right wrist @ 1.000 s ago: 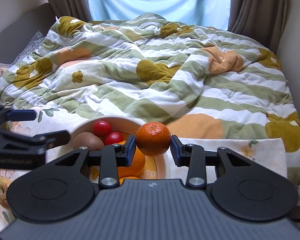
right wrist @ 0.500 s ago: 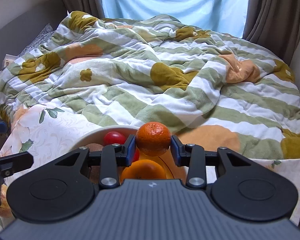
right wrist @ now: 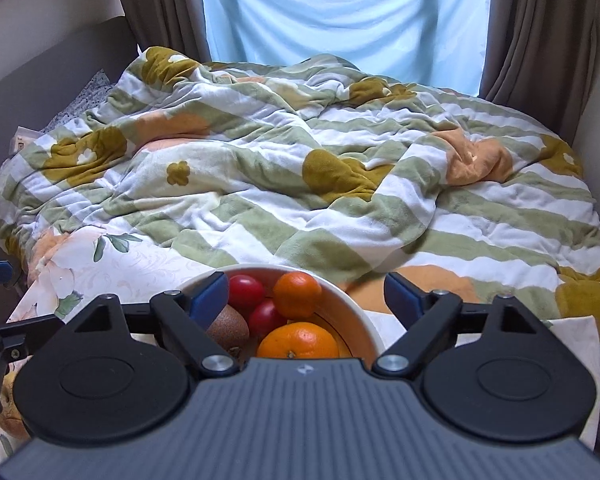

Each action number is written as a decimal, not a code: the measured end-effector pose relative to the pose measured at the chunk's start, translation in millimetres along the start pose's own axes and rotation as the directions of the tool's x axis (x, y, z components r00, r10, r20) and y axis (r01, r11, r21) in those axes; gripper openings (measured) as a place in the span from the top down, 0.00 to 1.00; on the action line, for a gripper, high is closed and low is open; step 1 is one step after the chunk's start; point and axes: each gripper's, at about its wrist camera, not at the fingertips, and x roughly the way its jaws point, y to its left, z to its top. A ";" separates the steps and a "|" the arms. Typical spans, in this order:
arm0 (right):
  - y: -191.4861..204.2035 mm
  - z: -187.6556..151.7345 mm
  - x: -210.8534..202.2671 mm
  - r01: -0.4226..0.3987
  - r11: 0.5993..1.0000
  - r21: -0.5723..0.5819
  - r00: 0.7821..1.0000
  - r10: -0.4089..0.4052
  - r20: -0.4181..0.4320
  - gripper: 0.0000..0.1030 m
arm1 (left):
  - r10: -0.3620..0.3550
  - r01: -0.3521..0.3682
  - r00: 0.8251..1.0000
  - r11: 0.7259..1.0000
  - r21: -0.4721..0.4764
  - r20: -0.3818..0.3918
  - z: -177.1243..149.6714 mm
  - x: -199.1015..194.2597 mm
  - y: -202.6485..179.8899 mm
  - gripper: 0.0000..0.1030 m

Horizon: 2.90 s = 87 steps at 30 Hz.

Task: Organize fruits
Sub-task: 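Lower the mandarin into the white bowl and open the right tool, then withdraw both tools from the bowl toward the green apple and mandarin, then grasp the green apple with the left tool while the right tool grasps the other mandarin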

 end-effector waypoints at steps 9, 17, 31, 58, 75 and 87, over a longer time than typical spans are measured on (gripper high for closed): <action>-3.3 -10.8 -47.6 0.015 1.000 0.001 1.000 -0.015 0.027 0.03 | 0.018 -0.018 0.998 1.000 -0.002 0.059 -8.2 -36.7 -8.1 0.05; -9.2 -24.1 -105.2 0.017 1.000 0.006 0.998 -0.018 0.067 0.03 | 0.020 -0.018 0.991 1.000 -0.017 0.129 -24.3 -84.5 -19.5 0.05; -22.7 -75.2 -195.3 0.043 0.999 -0.013 0.992 -0.041 0.123 0.03 | 0.070 -0.063 0.975 0.997 -0.039 0.211 -67.7 -149.1 -36.1 0.05; -71.5 -215.0 -168.3 0.181 0.978 0.103 0.983 -0.181 -0.010 0.00 | 0.032 -0.033 0.999 0.999 0.034 0.039 -154.5 -53.3 -60.0 0.00; -91.1 -233.1 -132.4 0.195 0.976 0.097 0.980 -0.192 -0.044 0.00 | 0.014 -0.013 0.999 1.000 0.010 -0.032 -154.3 -10.9 -55.2 0.40; -94.1 -230.6 -119.5 0.208 0.973 0.104 0.977 -0.200 -0.075 0.15 | 0.000 0.000 0.999 1.000 -0.019 -0.032 -160.0 -19.9 -50.3 0.40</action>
